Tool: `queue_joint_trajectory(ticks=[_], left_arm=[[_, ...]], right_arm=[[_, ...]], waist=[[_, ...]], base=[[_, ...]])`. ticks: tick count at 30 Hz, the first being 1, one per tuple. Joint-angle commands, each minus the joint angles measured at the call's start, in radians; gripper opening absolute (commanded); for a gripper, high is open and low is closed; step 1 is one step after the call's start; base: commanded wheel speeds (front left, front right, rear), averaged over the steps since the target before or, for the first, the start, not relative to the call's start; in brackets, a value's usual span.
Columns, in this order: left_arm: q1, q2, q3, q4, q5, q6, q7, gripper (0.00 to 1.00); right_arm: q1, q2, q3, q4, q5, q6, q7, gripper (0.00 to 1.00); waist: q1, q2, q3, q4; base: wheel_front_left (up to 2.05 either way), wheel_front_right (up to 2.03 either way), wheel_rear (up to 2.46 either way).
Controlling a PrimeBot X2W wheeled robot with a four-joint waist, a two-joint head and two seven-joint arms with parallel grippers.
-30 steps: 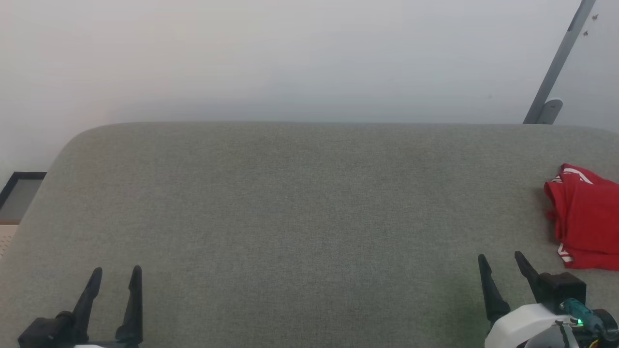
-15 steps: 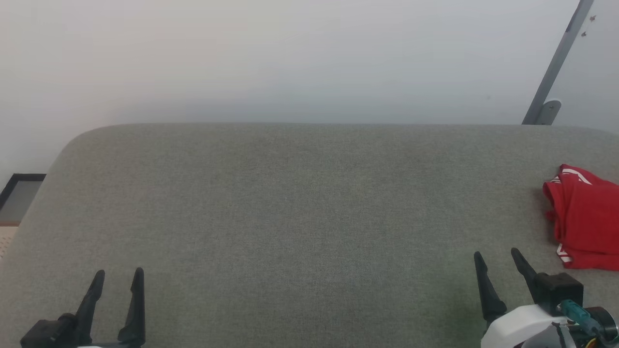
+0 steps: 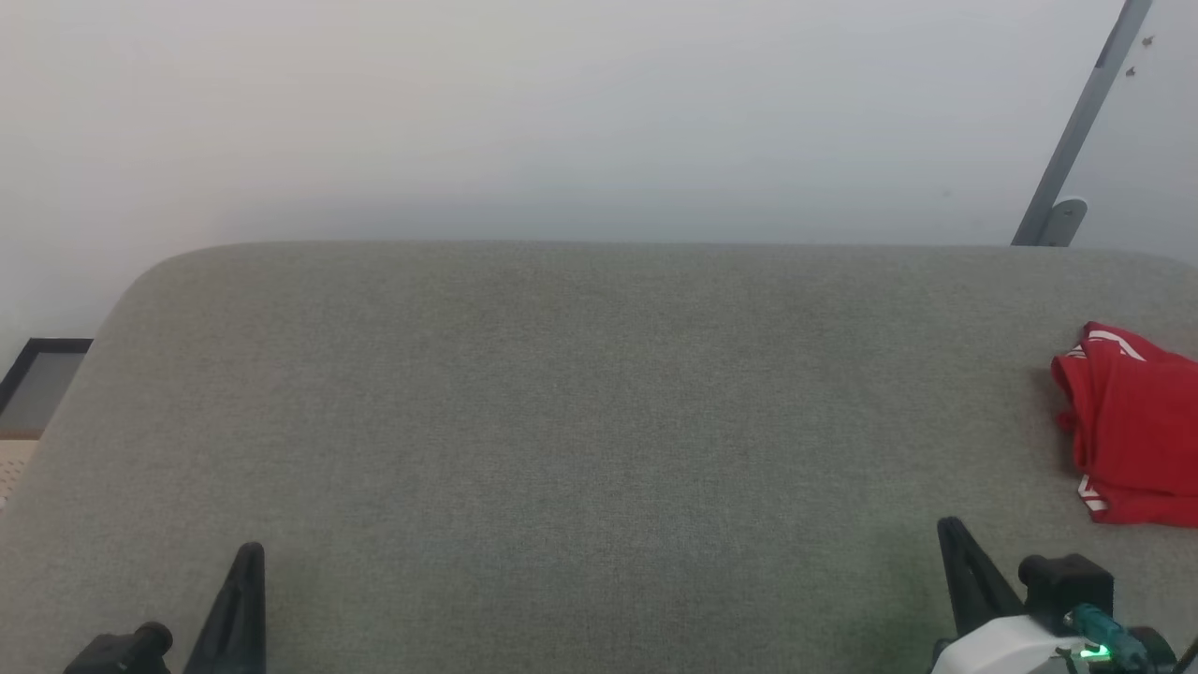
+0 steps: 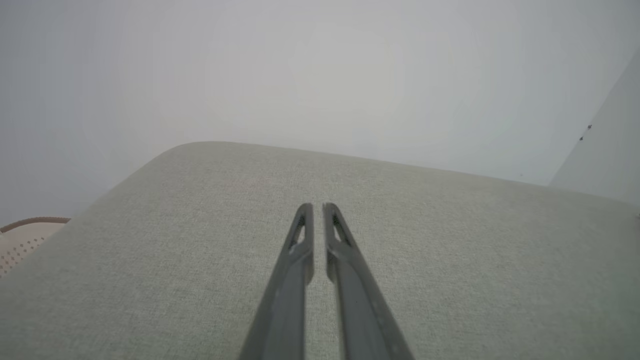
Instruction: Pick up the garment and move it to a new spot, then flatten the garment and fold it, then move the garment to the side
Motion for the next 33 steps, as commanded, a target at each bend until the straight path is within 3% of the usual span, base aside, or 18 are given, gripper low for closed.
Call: queue_joint_trajectory(ticks=[1, 33], left_arm=[[-0.008, -0.001, 0.003, 0.000, -0.030, 0.000, 0.010, 0.00], [-0.106, -0.059, 0.008, 0.034, -0.495, -0.001, 0.147, 0.00]], right_arm=[[-0.014, -0.001, -0.009, 0.002, 0.033, 0.000, 0.013, 0.00], [-0.058, 0.007, -0.020, -0.026, 0.598, 0.000, 0.118, 0.00]], waist=[[0.0000, 0.0000, 0.001, -0.001], [0.0000, 0.0000, 0.014, -0.015]], base=[[0.00, 0.00, 0.00], [0.00, 0.00, 0.00]])
